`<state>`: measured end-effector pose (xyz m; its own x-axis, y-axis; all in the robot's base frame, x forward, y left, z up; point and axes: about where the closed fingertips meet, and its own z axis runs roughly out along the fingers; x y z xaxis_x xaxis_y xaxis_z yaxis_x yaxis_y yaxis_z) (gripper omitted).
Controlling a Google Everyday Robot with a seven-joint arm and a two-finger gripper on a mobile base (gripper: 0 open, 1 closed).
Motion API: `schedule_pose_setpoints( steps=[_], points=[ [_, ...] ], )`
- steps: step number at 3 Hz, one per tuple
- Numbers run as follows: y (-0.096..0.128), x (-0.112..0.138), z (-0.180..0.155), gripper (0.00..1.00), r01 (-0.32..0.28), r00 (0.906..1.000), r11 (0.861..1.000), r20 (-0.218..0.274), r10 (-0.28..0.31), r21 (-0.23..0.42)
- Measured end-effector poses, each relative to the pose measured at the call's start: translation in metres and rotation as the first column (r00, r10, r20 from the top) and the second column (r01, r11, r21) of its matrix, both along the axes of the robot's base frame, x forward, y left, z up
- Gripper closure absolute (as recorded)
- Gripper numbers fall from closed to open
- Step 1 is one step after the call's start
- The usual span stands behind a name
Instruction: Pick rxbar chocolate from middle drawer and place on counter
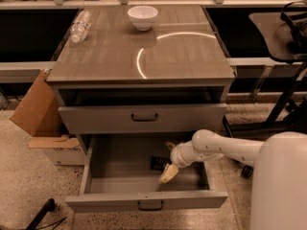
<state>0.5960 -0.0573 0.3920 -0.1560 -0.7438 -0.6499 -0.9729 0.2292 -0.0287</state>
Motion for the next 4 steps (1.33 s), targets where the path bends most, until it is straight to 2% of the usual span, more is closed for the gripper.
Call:
schedule_pose_setpoints(
  steps=[2,3,4],
  points=[
    [0.008,0.007,-0.03,0.0,0.03,0.9989,0.999,-0.035,-0.03,-0.013],
    [0.009,0.006,-0.041,0.19,0.036,0.9982,0.999,-0.047,-0.037,-0.014],
    [0.008,0.004,-0.047,0.5,0.035,0.9979,0.999,-0.054,-0.035,-0.012]
  ],
)
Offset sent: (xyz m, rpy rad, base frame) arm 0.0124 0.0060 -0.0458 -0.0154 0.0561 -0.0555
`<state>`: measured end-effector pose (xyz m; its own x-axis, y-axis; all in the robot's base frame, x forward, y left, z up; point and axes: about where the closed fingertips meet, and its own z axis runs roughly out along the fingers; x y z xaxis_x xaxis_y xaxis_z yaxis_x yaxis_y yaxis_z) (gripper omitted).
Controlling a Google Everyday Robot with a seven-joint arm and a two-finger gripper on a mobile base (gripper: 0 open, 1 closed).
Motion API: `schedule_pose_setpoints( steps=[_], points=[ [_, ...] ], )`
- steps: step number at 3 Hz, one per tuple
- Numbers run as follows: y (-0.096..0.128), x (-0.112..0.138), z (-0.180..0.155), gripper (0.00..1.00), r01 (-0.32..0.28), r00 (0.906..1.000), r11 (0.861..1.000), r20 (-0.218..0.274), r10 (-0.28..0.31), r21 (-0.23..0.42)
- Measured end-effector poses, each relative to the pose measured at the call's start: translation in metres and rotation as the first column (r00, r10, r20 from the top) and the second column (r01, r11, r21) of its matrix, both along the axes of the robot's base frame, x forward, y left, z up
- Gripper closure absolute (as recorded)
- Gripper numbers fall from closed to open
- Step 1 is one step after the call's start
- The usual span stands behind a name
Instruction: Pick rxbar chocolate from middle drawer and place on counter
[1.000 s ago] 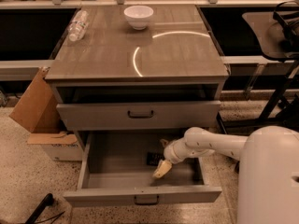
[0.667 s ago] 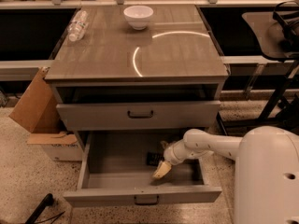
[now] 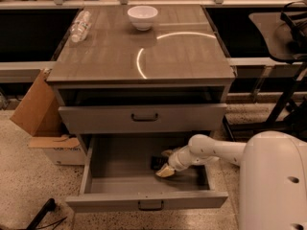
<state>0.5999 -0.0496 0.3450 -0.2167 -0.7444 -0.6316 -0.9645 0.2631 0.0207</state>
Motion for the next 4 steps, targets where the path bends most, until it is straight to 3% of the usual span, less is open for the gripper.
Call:
schedule_pose_setpoints(
  steps=[2,3,4],
  points=[
    [-0.001,-0.003,0.002,0.96,-0.005,1.0,1.0,0.006,0.005,0.006],
    [-0.001,-0.003,0.003,1.0,-0.005,1.0,1.0,0.006,0.005,0.006],
    [-0.009,-0.008,0.031,1.0,-0.022,0.9977,0.999,0.065,0.02,0.035]
  ],
)
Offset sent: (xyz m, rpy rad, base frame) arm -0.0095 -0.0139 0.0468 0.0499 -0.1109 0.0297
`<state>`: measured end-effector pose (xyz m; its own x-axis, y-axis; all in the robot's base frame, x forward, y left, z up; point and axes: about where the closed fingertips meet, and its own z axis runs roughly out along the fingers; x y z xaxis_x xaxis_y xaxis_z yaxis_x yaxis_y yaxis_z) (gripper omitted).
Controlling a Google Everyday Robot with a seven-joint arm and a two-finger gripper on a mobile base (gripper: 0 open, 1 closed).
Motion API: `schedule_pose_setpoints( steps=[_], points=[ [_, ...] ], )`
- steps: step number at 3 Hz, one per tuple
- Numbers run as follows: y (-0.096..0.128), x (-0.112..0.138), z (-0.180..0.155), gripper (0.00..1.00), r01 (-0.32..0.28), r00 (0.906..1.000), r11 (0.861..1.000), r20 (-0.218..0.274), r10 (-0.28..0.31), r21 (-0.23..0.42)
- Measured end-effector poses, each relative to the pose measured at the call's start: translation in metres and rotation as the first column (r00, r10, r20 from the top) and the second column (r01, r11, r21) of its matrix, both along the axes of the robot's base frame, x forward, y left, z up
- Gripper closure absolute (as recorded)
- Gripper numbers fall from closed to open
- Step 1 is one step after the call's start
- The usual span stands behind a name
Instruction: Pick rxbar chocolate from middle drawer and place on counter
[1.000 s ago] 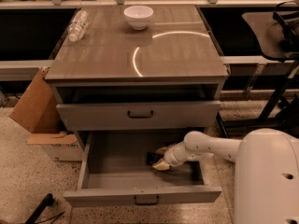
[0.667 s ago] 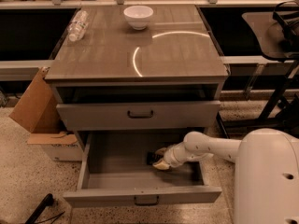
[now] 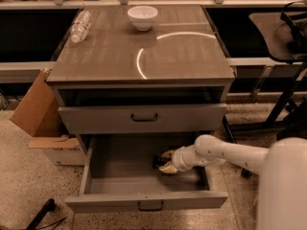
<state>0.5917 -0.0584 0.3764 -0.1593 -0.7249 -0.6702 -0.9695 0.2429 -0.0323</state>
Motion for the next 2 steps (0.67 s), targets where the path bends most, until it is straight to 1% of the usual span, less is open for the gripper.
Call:
schedule_pose_setpoints(
  steps=[1,2],
  points=[
    [-0.02,-0.014,0.07,1.0,-0.043,0.9889,0.997,0.145,0.033,0.07],
    [-0.033,-0.022,0.102,1.0,-0.062,0.9761,0.993,0.214,0.04,0.1]
  ],
)
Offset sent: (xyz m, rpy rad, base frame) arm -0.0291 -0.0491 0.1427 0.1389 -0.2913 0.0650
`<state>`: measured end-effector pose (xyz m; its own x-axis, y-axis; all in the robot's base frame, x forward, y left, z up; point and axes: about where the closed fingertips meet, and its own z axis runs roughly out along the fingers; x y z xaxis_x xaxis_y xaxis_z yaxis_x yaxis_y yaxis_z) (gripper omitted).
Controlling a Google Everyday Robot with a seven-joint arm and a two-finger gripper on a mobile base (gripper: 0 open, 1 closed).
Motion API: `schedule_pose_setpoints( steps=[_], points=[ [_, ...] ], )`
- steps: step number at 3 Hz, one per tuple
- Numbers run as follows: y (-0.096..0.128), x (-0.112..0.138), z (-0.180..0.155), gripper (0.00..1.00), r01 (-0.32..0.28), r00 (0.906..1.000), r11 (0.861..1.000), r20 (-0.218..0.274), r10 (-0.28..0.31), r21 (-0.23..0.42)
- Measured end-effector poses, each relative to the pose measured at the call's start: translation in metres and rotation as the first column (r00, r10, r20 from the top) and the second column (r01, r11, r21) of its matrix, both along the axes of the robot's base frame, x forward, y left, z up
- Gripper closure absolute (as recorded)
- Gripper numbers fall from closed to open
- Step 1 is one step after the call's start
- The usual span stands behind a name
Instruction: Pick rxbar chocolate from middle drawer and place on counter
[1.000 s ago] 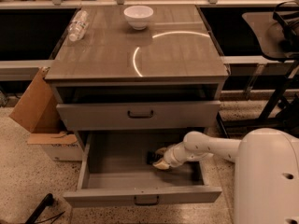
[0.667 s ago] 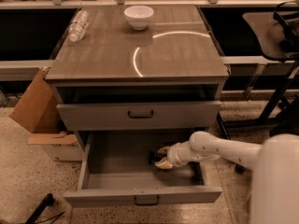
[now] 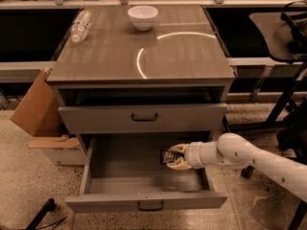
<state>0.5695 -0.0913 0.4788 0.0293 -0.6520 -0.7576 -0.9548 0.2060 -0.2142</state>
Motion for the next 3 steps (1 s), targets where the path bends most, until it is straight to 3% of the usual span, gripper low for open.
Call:
schedule_pose_setpoints(
  steps=[1,2,3],
  points=[
    [0.0,0.0,0.0,1.0,0.0,1.0,1.0,0.0,0.0,0.0],
    [0.006,-0.009,0.022,1.0,-0.053,0.9981,0.997,0.027,0.055,-0.059],
    [0.011,-0.028,0.064,1.0,-0.135,0.986,0.983,0.081,0.146,-0.127]
  ],
)
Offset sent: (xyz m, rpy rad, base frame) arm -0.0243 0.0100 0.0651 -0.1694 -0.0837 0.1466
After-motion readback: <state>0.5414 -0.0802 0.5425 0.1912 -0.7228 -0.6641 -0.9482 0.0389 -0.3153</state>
